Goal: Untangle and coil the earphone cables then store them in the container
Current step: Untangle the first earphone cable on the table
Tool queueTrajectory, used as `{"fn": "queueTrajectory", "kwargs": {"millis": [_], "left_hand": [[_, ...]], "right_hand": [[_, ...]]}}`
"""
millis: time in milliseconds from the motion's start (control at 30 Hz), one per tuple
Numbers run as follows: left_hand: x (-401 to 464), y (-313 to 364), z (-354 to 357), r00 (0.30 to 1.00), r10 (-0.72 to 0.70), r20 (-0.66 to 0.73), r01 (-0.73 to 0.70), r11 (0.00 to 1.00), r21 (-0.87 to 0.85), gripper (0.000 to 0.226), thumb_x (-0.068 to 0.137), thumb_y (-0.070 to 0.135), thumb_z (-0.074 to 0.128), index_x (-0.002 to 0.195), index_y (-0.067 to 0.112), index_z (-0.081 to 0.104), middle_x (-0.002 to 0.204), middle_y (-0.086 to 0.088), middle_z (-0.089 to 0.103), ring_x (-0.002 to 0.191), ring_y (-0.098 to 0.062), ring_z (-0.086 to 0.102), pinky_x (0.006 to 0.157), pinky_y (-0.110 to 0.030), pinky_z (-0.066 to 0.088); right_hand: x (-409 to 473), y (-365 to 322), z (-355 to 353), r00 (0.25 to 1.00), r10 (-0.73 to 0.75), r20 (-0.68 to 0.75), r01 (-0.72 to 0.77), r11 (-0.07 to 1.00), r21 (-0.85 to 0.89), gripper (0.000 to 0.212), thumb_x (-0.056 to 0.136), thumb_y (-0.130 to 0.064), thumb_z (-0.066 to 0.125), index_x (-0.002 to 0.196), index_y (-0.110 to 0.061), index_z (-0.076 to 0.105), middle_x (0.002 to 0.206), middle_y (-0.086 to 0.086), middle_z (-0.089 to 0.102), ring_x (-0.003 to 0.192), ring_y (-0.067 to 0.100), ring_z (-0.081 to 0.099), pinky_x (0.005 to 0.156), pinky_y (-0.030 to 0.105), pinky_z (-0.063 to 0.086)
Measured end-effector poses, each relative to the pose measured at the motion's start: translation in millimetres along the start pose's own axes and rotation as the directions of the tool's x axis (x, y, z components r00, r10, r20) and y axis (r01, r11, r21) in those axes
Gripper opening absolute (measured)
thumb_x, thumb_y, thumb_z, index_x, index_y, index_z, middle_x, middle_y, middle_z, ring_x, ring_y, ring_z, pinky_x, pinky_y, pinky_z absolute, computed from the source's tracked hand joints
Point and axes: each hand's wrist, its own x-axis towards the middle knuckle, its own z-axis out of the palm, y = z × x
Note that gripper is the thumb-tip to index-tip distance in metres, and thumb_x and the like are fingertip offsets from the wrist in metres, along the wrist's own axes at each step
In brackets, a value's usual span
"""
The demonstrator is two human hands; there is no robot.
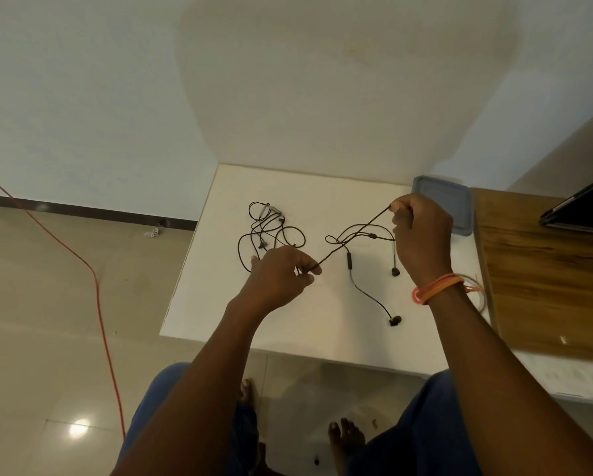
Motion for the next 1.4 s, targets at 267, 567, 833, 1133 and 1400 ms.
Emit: {"fn": "queueTrajectory", "kwargs": {"millis": [267,567,833,1133,1400], "left_hand": [[-7,7,-8,0.954,-0.291,0.064,0.287,0.955,0.068,0.012,0.081,0.033,0.069,0.07,0.038,0.071,0.078,0.011,0.069,0.097,-0.019,0.062,0.095,-0.045,0.047],[-20,17,3,0.915,-0.397,-0.075,0.394,0.918,-0.054,0.029,0.089,0.036,0.066,0.084,0.008,0.07,0.061,0.001,0.071,0.053,-0.009,0.061,0.065,-0.027,0.056],[-18,36,-6,0.858,0.198,-0.473,-0.169,0.98,0.104,0.041,0.093,0.044,0.056,0.131,0.03,0.057,0.114,0.004,0.064,0.105,-0.011,0.053,0.084,-0.029,0.038],[-16,31,-11,0.981,0.167,-0.101,-0.181,0.97,-0.159,0.014,0.093,0.04,0.061,0.089,0.036,0.074,0.075,0.014,0.072,0.084,0.002,0.063,0.081,-0.029,0.034],[-21,15,-19,0.99,0.035,-0.137,-0.036,0.999,-0.004,0.017,0.093,0.038,0.06,0.088,0.031,0.075,0.078,0.013,0.072,0.089,0.004,0.056,0.068,-0.039,0.012]], "right_hand": [[-5,-5,-4,0.994,-0.002,0.112,-0.009,0.995,0.099,0.019,0.093,-0.005,0.049,0.082,-0.004,0.064,0.071,0.002,0.061,0.061,0.02,0.064,0.058,0.027,0.052],[-6,-18,-15,0.982,0.057,0.18,-0.132,0.89,0.437,0.016,0.096,-0.017,0.056,0.088,-0.01,0.068,0.068,-0.002,0.059,0.051,0.001,0.049,0.053,0.017,0.041],[-15,-29,-19,0.889,-0.134,0.439,-0.083,0.894,0.441,0.026,0.096,-0.009,0.055,0.08,-0.024,0.067,0.091,0.01,0.071,0.088,0.012,0.065,0.079,0.012,0.048],[-14,-29,-13,0.89,-0.138,0.435,-0.057,0.912,0.406,0.018,0.096,-0.009,0.055,0.088,-0.01,0.071,0.079,0.003,0.069,0.078,0.007,0.063,0.074,0.013,0.047],[0,3,-16,0.978,0.167,0.129,-0.198,0.935,0.294,0.016,0.094,-0.012,0.056,0.085,-0.018,0.069,0.078,0.001,0.069,0.066,-0.004,0.058,0.068,0.022,0.045]]}}
